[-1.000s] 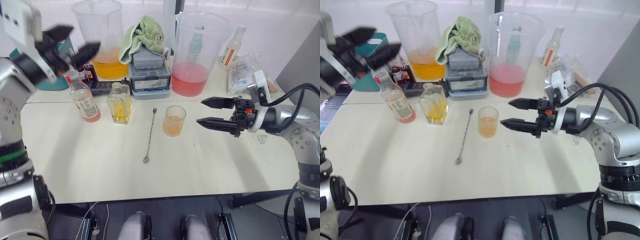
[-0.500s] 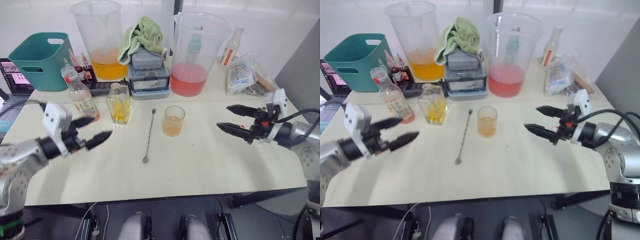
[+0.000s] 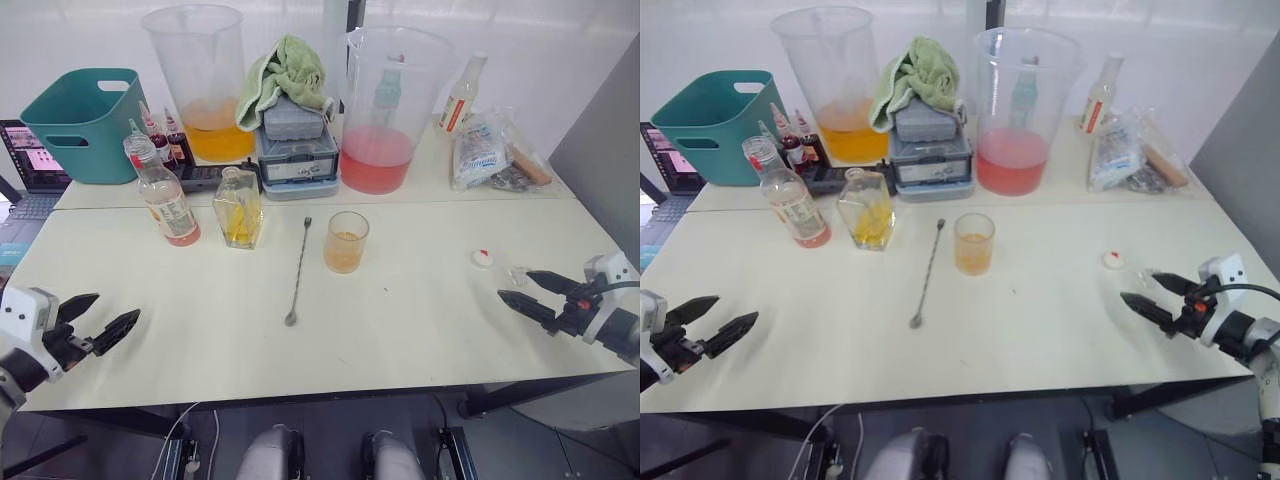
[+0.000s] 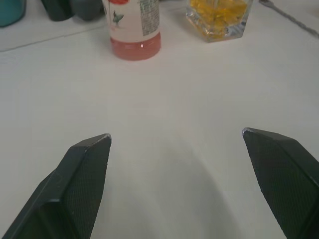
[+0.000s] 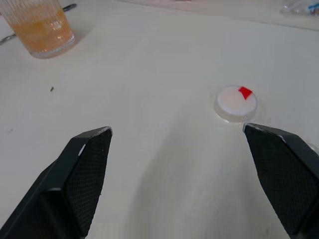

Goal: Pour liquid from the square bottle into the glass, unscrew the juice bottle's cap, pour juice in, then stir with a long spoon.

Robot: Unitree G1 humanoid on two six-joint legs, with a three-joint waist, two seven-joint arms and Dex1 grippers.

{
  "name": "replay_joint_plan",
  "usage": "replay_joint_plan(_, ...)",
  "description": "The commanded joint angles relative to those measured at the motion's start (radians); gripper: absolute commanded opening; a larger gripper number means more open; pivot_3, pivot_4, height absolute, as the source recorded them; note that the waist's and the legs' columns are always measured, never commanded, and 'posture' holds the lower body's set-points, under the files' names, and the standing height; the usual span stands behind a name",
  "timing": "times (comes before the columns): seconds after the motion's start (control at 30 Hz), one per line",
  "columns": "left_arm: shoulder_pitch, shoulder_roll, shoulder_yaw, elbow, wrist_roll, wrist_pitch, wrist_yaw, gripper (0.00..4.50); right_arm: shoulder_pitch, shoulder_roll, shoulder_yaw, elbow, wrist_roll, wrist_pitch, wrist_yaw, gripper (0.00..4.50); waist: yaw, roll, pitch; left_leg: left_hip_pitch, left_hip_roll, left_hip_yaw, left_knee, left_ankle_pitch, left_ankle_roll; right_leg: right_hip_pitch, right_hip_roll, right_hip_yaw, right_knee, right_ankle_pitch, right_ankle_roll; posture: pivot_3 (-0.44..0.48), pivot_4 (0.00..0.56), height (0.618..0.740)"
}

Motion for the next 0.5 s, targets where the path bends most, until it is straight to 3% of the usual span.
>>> replay_joint_plan(0.03, 0.003, 0.005, 0.039, -0.002, -0.011, -0.042, -0.010, 4.45, -0.009, -0.032, -0.044, -0.006, 0.006, -0.025, 0.006, 4.50, 0.002, 0.000, 0.000, 0.000, 0.000, -0.001, 0.000, 0.000, 0.000, -0.001, -0.001, 0.000, 0.000, 0.000, 0.000, 0.000, 0.150, 0.739)
replay_joint_plan(0.37, 0.012, -0.037, -0.016, -0.129, -0.027, 0.004, 0.049, 4.45, -0.021, -0.037, -0.038, -0.106, 0.054, 0.039, 0.032, 4.50, 0.002, 0.000, 0.000, 0.000, 0.000, -0.002, 0.000, -0.001, 0.001, 0.000, -0.003, 0.000, -0.001, 0.000, 0.000, 0.000, 0.150, 0.739)
replay_joint_plan(0.5, -0.035, -0.075, -0.137, -0.259, -0.004, 0.068, 0.150, 4.45, -0.027, -0.064, -0.030, -0.240, 0.136, 0.134, 0.082, 4.50, 0.006, 0.002, 0.000, 0.000, 0.000, -0.002, 0.000, -0.001, 0.001, 0.001, -0.003, 0.000, -0.001, 0.000, 0.000, 0.000, 0.150, 0.739)
